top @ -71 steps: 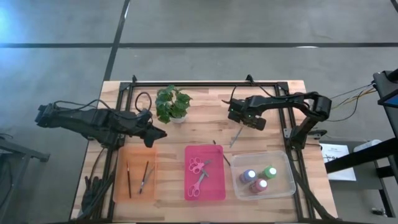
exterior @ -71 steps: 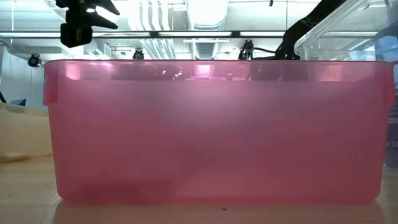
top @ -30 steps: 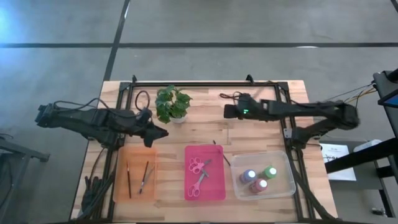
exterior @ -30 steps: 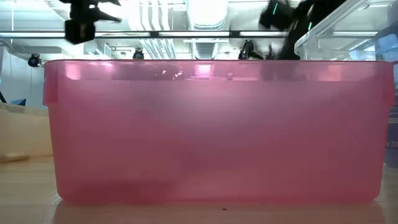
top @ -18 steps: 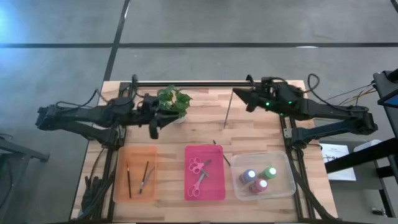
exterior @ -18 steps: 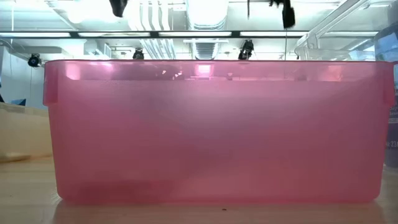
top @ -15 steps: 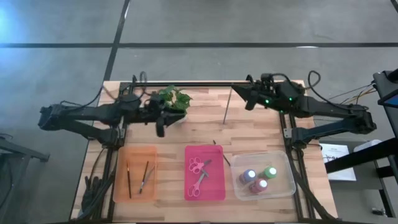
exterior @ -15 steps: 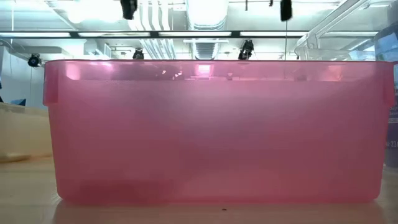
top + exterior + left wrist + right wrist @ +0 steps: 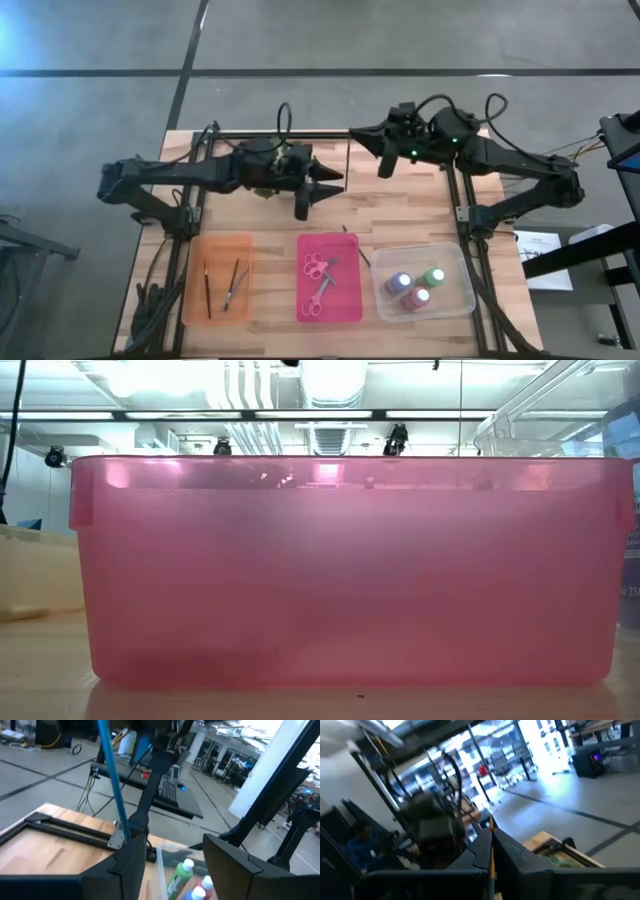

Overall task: Pick & Place Paint Supplies
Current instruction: Put the blue paintbrush into the orange bin

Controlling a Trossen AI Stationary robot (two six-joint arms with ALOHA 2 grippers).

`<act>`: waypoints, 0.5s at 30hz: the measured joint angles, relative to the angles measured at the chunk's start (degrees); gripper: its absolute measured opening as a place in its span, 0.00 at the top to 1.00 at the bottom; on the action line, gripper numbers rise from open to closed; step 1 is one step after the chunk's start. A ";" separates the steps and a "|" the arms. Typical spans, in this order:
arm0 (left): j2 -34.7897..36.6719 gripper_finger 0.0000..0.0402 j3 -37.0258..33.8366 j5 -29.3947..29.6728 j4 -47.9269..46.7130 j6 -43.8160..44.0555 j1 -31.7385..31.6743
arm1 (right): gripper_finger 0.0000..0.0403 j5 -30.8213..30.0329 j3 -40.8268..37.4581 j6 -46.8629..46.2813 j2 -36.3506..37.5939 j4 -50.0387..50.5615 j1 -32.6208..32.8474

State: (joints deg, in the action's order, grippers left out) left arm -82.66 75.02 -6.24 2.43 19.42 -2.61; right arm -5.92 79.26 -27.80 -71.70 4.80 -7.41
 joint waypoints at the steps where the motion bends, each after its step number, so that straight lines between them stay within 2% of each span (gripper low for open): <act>1: -0.23 0.50 0.54 0.02 -0.15 0.02 0.00 | 0.98 0.03 0.46 0.56 -0.35 0.86 0.15; 15: -0.01 0.50 0.40 1.72 -1.41 -0.15 -0.36 | 0.98 0.11 0.97 1.03 0.46 0.15 2.10</act>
State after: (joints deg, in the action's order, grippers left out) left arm -82.67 75.42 -4.51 1.02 19.27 -2.97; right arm -5.81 80.23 -26.76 -71.23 4.94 -5.31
